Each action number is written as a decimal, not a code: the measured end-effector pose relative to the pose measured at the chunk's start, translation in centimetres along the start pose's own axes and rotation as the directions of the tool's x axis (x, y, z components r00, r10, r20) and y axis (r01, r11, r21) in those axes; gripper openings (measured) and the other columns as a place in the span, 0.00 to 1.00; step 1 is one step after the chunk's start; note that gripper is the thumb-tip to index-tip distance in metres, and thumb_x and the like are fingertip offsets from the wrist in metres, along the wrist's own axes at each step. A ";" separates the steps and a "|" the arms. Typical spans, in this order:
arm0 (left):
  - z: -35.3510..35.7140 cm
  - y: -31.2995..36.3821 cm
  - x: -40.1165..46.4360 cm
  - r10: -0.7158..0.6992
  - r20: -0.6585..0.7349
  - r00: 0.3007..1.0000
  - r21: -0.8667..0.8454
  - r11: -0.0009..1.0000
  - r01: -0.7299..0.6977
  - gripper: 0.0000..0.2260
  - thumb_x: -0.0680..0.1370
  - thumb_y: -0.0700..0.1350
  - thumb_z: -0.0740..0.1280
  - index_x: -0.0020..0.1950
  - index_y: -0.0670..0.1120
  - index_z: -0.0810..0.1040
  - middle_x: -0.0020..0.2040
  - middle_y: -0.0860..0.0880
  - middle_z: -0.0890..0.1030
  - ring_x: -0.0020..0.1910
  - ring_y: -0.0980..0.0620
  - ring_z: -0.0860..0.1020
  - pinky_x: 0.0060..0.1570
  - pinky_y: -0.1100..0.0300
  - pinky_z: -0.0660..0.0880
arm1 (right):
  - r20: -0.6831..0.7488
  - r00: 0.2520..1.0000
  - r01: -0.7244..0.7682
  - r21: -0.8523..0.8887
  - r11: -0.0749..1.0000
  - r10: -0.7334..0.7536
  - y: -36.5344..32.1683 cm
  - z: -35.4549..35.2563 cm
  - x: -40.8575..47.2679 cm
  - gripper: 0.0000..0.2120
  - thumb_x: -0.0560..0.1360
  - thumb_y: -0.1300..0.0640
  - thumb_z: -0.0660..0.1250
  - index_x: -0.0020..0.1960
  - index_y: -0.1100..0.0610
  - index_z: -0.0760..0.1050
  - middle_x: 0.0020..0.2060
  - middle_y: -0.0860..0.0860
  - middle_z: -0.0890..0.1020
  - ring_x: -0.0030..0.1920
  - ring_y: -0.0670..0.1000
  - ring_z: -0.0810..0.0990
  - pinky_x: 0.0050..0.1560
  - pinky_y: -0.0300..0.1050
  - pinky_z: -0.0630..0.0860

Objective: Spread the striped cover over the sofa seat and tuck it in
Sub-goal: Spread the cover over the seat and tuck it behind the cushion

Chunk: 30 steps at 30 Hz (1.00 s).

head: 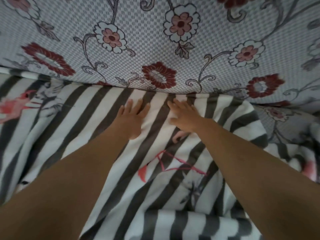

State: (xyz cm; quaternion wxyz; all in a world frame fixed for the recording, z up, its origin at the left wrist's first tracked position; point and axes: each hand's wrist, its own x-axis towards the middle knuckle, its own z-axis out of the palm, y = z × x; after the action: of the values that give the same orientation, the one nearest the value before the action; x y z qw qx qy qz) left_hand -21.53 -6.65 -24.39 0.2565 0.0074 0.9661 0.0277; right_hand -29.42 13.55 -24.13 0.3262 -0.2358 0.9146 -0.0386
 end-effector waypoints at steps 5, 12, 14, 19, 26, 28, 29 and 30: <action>0.7 3.3 -8.7 0.108 0.170 0.980 -0.074 0.993 -0.097 0.37 0.76 0.47 0.64 0.78 0.51 0.45 0.79 0.50 0.40 0.78 0.44 0.44 0.74 0.47 0.52 | 0.151 0.985 0.078 0.013 0.997 -0.079 -0.6 1.3 -9.9 0.33 0.78 0.51 0.60 0.78 0.51 0.48 0.78 0.49 0.47 0.78 0.55 0.47 0.74 0.56 0.55; 3.0 7.3 -23.4 0.039 -0.300 0.953 -0.363 0.919 -0.152 0.20 0.68 0.33 0.66 0.60 0.42 0.79 0.58 0.40 0.80 0.52 0.41 0.81 0.49 0.51 0.80 | -0.287 0.918 0.306 0.067 0.950 -0.275 -5.7 6.1 -23.3 0.12 0.73 0.59 0.61 0.56 0.56 0.74 0.56 0.55 0.76 0.55 0.56 0.74 0.55 0.51 0.74; 4.7 8.2 -27.9 -0.033 -0.339 0.940 -0.424 0.897 -0.122 0.09 0.71 0.39 0.66 0.50 0.45 0.80 0.46 0.46 0.81 0.42 0.45 0.81 0.37 0.56 0.79 | -0.239 0.895 0.397 0.038 0.917 -0.377 -6.8 8.3 -26.8 0.04 0.74 0.58 0.59 0.46 0.56 0.71 0.44 0.53 0.75 0.43 0.53 0.73 0.42 0.47 0.69; 11.3 10.5 -34.6 -0.245 0.108 0.964 -0.318 0.910 0.267 0.21 0.74 0.45 0.66 0.67 0.50 0.68 0.66 0.47 0.69 0.65 0.46 0.70 0.48 0.55 0.76 | 0.163 0.891 0.443 -0.115 0.889 -0.423 -7.0 14.4 -31.9 0.19 0.77 0.53 0.60 0.67 0.56 0.65 0.61 0.55 0.71 0.60 0.59 0.70 0.55 0.53 0.69; 14.9 11.1 -35.9 -0.491 0.035 0.871 -0.256 0.838 0.482 0.15 0.76 0.41 0.61 0.63 0.49 0.70 0.63 0.48 0.72 0.65 0.46 0.69 0.63 0.52 0.67 | 0.154 0.938 0.335 -0.177 0.926 -0.310 -5.6 17.7 -33.2 0.36 0.74 0.54 0.67 0.76 0.53 0.52 0.73 0.53 0.60 0.72 0.56 0.60 0.72 0.53 0.59; 14.3 10.9 -35.9 -0.493 0.025 0.870 -0.388 0.797 0.463 0.09 0.78 0.43 0.58 0.57 0.46 0.70 0.53 0.43 0.79 0.54 0.41 0.76 0.53 0.49 0.72 | 0.118 0.941 0.333 -0.172 0.927 -0.316 -5.7 18.1 -33.3 0.39 0.74 0.53 0.68 0.77 0.52 0.48 0.75 0.52 0.57 0.74 0.55 0.57 0.74 0.54 0.56; 14.2 11.0 -36.9 -0.480 0.043 0.876 -0.460 0.769 0.444 0.06 0.79 0.44 0.56 0.54 0.44 0.67 0.47 0.42 0.80 0.47 0.40 0.77 0.47 0.48 0.74 | 0.118 0.937 0.346 -0.175 0.922 -0.329 -6.1 18.6 -33.8 0.42 0.73 0.52 0.68 0.77 0.51 0.46 0.75 0.51 0.56 0.75 0.55 0.56 0.74 0.55 0.54; 14.1 11.0 -37.6 -0.444 0.066 0.894 -0.521 0.749 0.410 0.06 0.80 0.45 0.55 0.52 0.44 0.65 0.41 0.41 0.79 0.42 0.39 0.78 0.42 0.46 0.75 | 0.115 0.938 0.342 -0.172 0.924 -0.326 -6.5 18.9 -34.2 0.45 0.72 0.51 0.69 0.77 0.50 0.43 0.75 0.51 0.55 0.75 0.55 0.54 0.75 0.57 0.53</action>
State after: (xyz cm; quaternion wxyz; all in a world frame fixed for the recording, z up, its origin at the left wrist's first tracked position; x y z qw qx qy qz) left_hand 18.16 3.98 -17.33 0.2181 -0.2841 0.9050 0.2296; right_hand 7.89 24.95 -17.70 0.3291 -0.4195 0.8460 0.0037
